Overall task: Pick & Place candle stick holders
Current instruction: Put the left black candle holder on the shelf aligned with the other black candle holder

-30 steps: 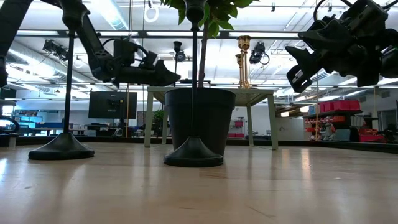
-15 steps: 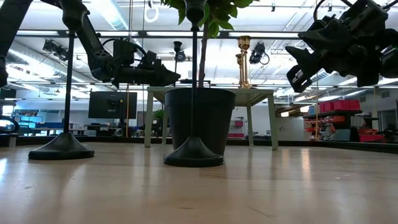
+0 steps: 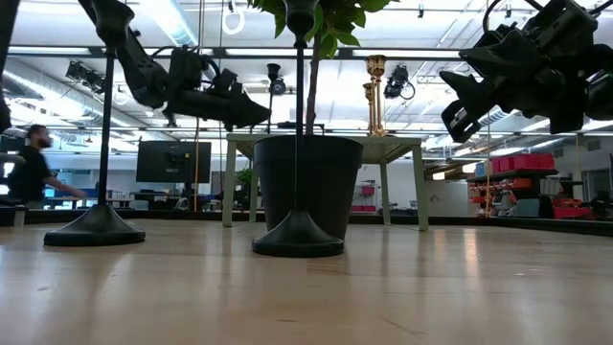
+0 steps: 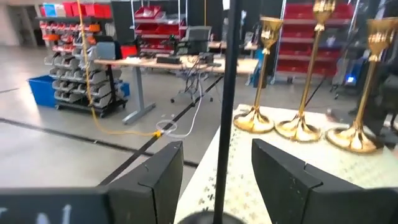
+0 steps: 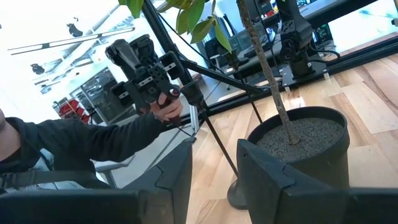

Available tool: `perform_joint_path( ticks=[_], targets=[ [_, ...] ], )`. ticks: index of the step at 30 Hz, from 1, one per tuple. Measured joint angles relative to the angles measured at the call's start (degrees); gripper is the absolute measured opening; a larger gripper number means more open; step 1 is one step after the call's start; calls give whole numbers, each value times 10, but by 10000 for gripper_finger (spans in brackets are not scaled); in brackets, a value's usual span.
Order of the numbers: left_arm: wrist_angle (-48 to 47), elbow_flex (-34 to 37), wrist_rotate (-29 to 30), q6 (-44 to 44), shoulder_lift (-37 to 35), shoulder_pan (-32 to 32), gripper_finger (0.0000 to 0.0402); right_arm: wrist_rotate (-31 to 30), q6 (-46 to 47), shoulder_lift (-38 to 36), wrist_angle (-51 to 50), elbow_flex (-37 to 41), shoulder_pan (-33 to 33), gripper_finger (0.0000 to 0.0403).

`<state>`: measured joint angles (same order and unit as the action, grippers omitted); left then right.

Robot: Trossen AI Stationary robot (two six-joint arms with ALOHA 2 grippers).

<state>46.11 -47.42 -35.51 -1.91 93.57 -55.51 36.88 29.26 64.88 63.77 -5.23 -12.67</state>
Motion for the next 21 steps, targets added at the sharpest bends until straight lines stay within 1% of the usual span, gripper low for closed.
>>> perform_joint_path(
  ticks=[6,11,17,21],
  targets=[
    [-140,0,8,-59,-57,-3,193,0,0,0,0,0,0,125],
    [-283,0,17,-110,-121,-4,193,0,0,0,0,0,0,125],
    [-498,1,33,-166,-208,-2,193,0,0,0,0,0,0,125],
    [-630,1,21,-179,-261,0,193,0,0,0,0,0,0,125]
  ],
)
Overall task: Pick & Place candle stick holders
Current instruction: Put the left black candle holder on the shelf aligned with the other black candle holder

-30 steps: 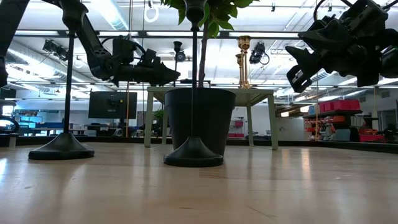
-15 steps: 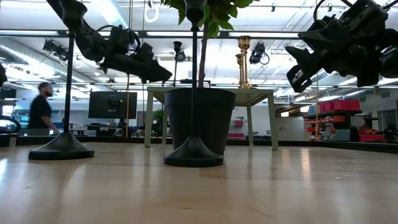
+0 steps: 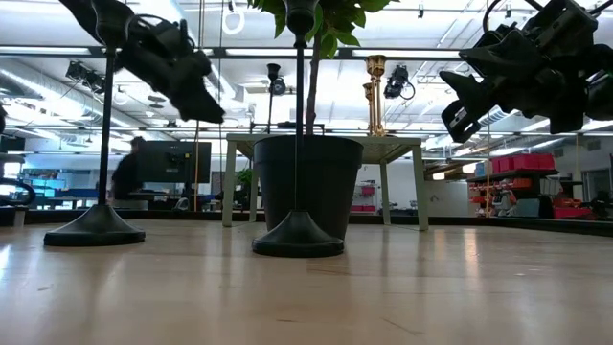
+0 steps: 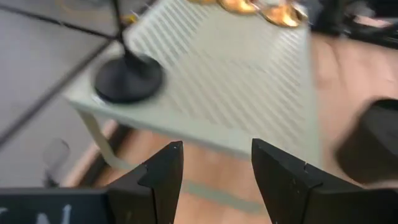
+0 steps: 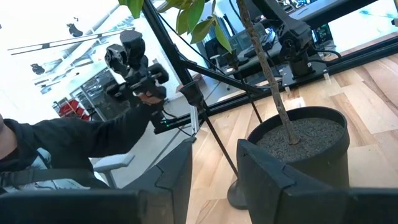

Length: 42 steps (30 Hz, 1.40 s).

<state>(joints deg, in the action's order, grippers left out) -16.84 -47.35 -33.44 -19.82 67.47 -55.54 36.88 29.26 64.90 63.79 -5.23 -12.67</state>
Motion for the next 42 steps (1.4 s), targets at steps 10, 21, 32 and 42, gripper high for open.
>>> perform_joint_path(
  ticks=[10,21,32,42],
  targets=[
    [-95,0,34,55,-93,108,193,0,0,0,0,0,0,125],
    [-175,31,202,165,-190,302,193,0,-11,0,0,0,0,125],
    [-137,181,284,325,-327,470,193,0,-13,0,0,0,0,125],
    [-107,237,365,424,-352,628,192,1,-13,0,-1,0,0,125]
  ],
)
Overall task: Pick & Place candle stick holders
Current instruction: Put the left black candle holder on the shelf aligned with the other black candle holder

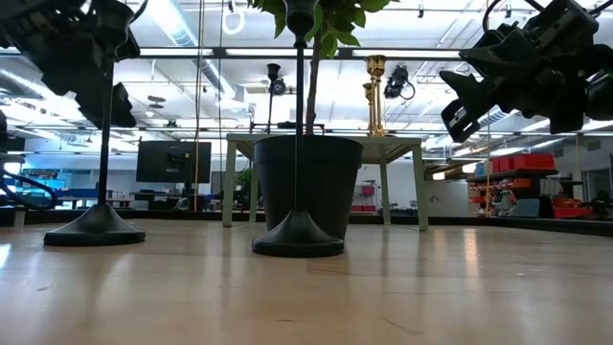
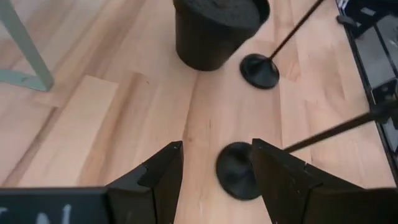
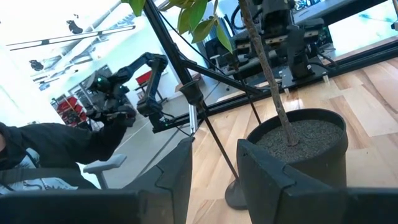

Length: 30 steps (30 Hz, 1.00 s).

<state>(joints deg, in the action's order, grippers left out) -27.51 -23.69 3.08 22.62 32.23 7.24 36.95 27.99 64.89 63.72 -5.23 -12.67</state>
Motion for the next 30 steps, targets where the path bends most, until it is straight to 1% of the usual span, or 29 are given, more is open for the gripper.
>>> perform_joint_path(
  ticks=[5,9,15,22,30],
  targets=[
    [20,9,38,25,0,84,181,1,0,0,-1,0,0,125],
    [37,9,89,38,11,143,169,1,0,0,-1,0,0,125],
    [82,9,137,57,56,214,163,0,0,0,-1,0,0,125],
    [146,9,178,71,131,262,163,0,0,0,-1,0,0,125],
    [211,9,219,66,195,284,163,-1,0,0,-2,0,0,125]
  ],
)
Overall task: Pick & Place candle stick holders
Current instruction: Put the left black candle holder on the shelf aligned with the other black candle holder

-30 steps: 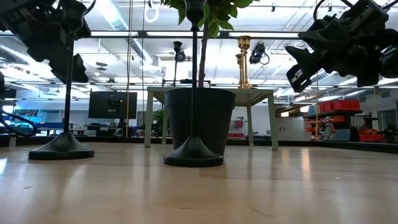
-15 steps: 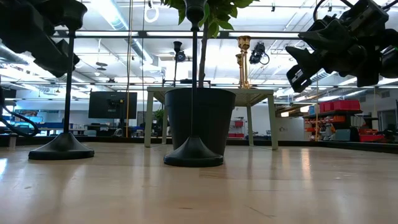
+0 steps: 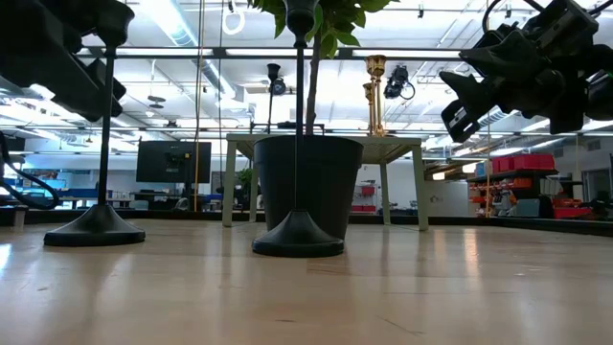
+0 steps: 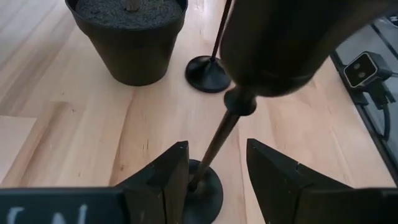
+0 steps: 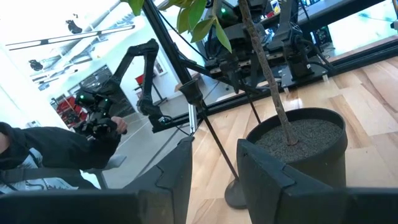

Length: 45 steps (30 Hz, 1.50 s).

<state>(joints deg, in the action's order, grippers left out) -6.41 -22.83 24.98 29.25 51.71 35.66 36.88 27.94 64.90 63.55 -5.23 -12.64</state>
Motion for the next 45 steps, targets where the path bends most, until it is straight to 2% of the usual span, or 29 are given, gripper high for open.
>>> perform_joint_path(
  ticks=[8,19,30,45],
  targets=[
    [26,0,38,-13,17,6,163,0,0,0,0,0,0,125],
    [56,0,39,-19,53,6,163,0,-4,0,0,0,0,125],
    [59,0,39,-20,53,6,160,0,-3,0,0,0,0,125],
    [58,0,38,-20,53,6,84,0,-2,0,0,0,0,125]
  ],
)
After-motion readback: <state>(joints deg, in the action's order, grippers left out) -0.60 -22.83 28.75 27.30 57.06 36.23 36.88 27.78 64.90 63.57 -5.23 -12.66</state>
